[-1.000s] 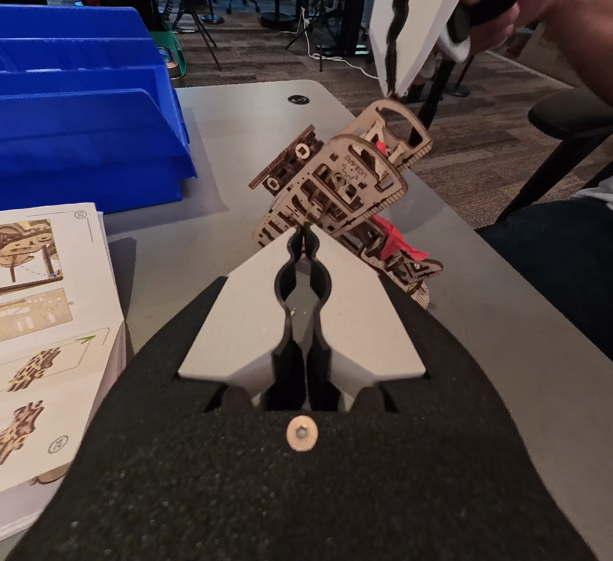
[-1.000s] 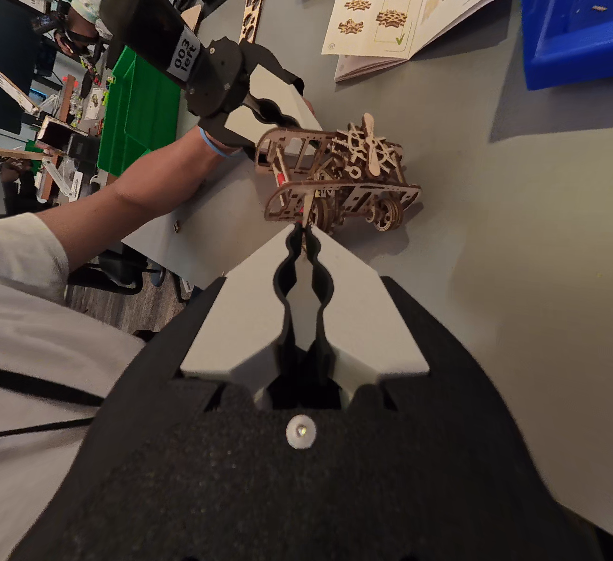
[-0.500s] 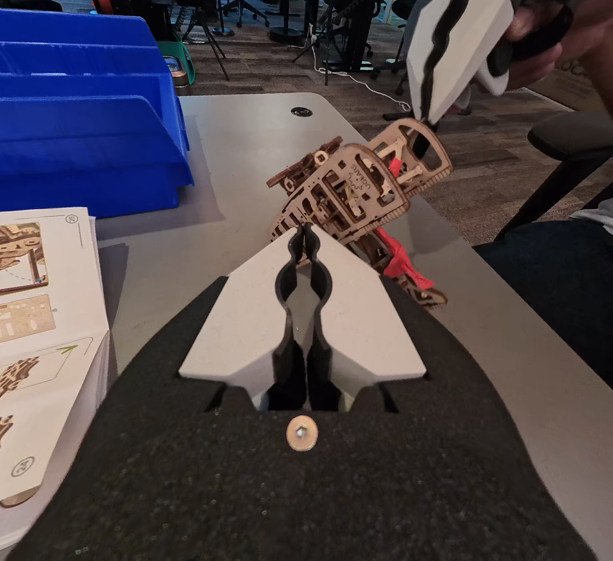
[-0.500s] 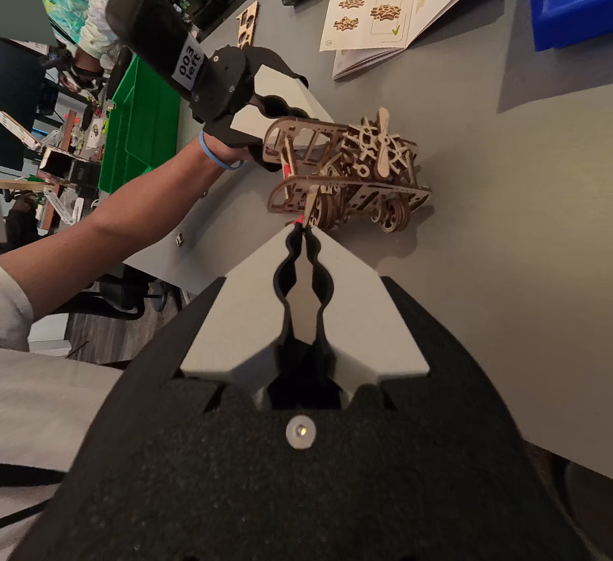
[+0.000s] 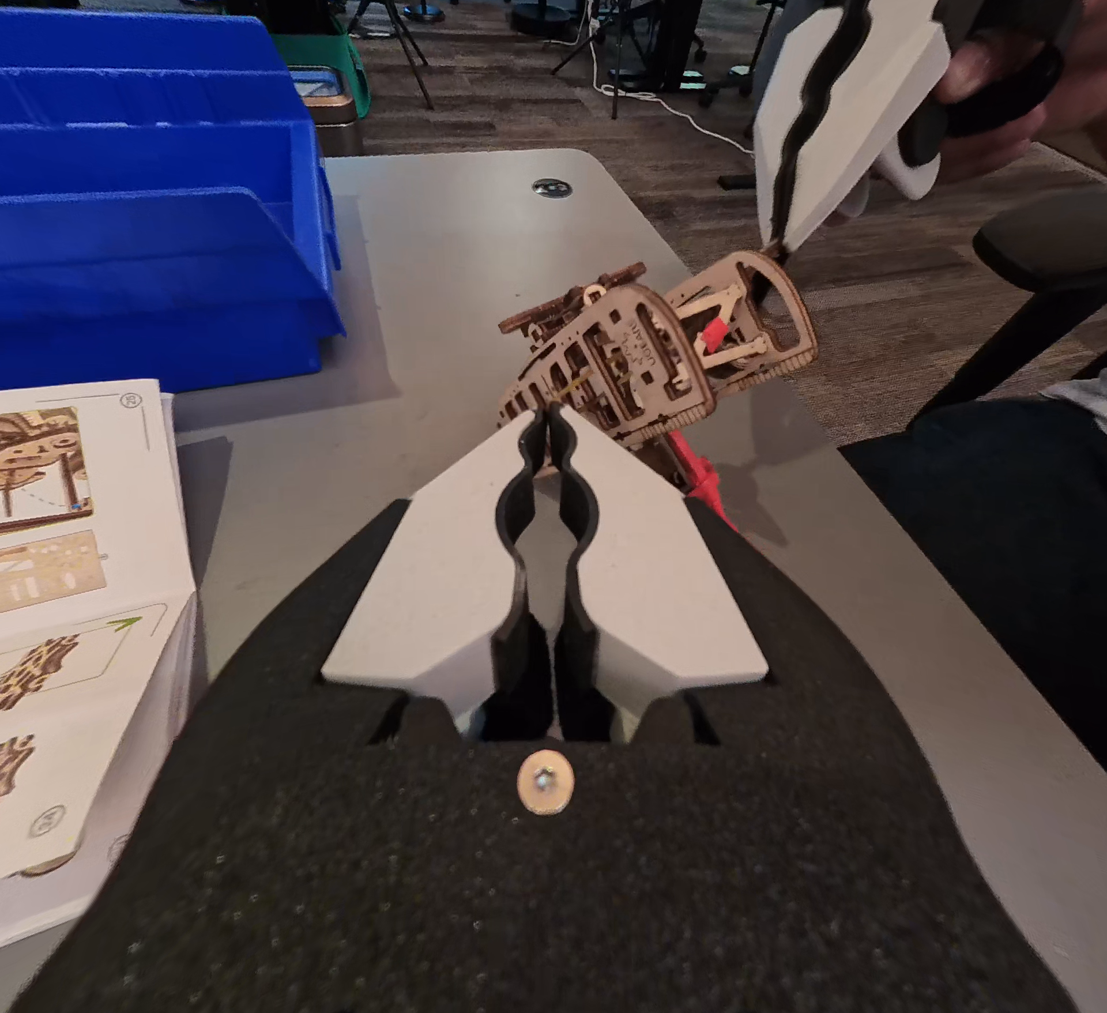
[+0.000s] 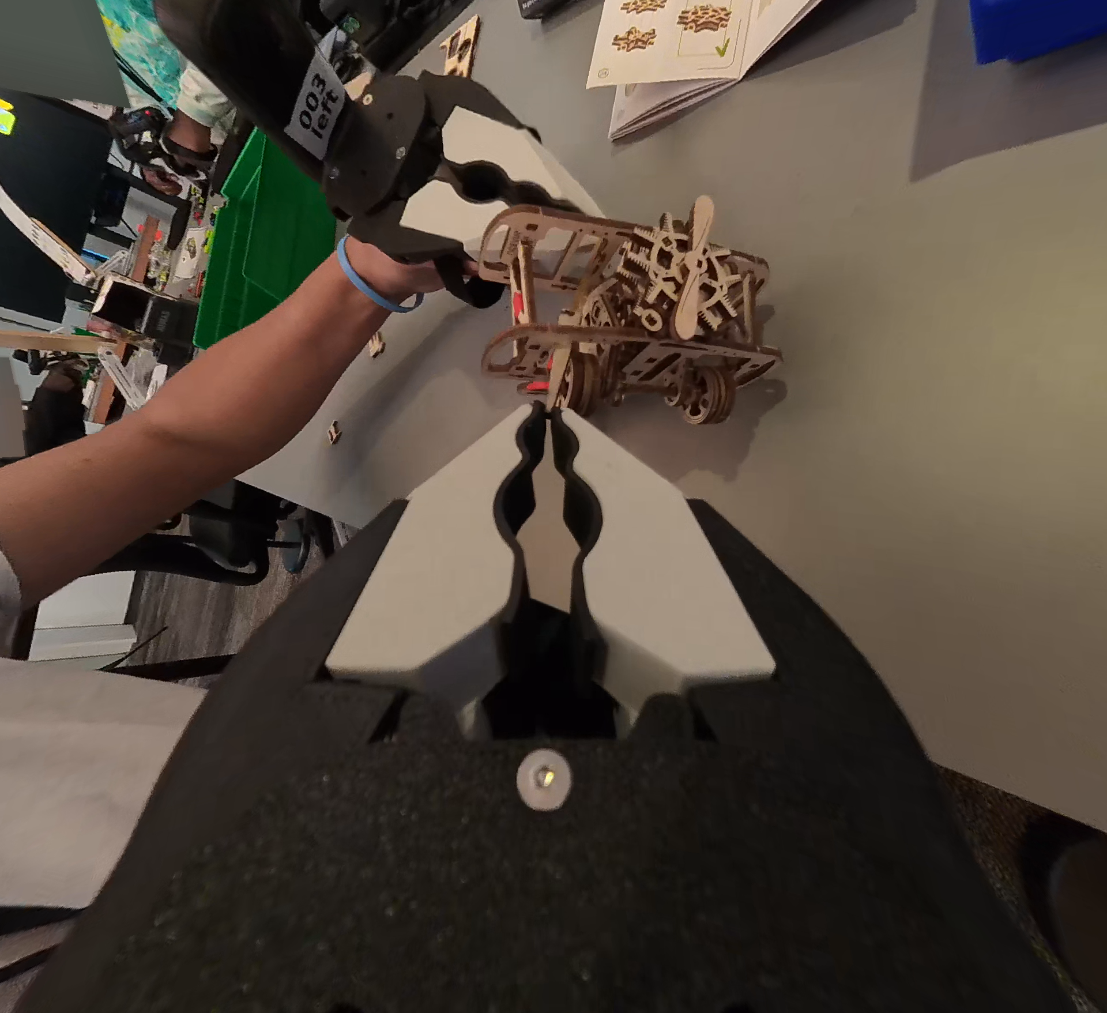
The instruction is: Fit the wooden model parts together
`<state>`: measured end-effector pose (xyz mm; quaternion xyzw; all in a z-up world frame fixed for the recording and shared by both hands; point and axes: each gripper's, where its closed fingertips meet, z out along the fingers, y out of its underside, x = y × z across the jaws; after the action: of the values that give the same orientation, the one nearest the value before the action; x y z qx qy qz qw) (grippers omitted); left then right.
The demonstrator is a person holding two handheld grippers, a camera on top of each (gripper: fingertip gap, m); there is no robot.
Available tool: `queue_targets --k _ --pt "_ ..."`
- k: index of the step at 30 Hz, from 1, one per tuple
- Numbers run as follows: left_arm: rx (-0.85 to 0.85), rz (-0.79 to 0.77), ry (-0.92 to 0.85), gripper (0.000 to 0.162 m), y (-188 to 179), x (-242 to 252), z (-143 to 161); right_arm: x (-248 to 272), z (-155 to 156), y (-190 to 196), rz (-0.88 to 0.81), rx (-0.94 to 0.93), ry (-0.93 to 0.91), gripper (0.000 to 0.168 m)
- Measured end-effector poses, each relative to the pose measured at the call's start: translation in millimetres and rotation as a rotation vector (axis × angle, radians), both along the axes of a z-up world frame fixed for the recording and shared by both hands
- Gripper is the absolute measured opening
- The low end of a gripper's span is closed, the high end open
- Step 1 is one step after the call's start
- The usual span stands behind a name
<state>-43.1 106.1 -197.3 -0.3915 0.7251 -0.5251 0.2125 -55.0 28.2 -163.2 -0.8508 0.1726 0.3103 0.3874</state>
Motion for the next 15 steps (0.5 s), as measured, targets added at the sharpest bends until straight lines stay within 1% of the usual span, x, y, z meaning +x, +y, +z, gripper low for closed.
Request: queue_targets --k 8,10,12,15 --pt "-0.024 -0.027 0.032 0.0 -8 6 -5 -1 -5 3 0.017 -0.01 0.019 0.0" --pt "-0.009 -0.008 0.013 0.0 -6 11 -4 0 -5 4 0.016 -0.014 0.014 0.0" --pt "0.021 -0.028 0.017 0.0 -6 13 -5 1 -6 5 0.014 -0.015 0.018 0.001" --pt "-0.003 -0.06 0.02 0.0 -7 15 3 3 -6 4 0.008 -0.011 0.032 0.001"
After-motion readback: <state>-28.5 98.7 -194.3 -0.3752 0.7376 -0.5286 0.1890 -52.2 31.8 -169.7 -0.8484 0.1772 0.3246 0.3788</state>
